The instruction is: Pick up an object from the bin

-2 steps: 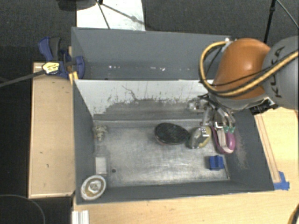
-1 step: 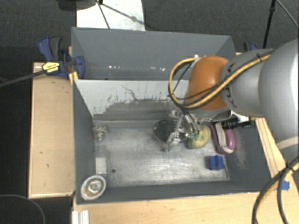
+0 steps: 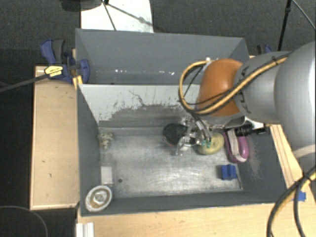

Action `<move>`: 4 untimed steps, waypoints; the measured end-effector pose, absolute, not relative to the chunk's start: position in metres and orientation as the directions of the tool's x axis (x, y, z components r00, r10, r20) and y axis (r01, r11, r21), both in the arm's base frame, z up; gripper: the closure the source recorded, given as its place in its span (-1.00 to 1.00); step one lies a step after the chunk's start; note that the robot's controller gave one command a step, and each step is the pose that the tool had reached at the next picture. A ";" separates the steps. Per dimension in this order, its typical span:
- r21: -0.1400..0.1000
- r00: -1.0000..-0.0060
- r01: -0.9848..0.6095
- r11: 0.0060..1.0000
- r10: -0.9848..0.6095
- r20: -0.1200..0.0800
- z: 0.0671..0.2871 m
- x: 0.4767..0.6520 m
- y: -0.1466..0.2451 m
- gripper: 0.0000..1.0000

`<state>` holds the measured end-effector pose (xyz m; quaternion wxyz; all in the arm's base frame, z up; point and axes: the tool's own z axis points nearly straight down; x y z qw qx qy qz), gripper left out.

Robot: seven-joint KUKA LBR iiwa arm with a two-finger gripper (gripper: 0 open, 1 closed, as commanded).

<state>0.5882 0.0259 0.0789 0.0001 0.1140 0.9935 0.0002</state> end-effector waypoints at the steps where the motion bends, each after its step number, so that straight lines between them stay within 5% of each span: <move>1: 0.004 -0.959 0.283 0.959 0.283 -0.008 0.209 0.580 0.038 1.00; 4: -0.001 -0.961 0.277 0.961 0.277 -0.001 0.204 0.578 0.037 1.00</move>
Offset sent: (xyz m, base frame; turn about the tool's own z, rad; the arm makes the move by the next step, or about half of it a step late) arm -0.0102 0.0116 0.1253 0.0603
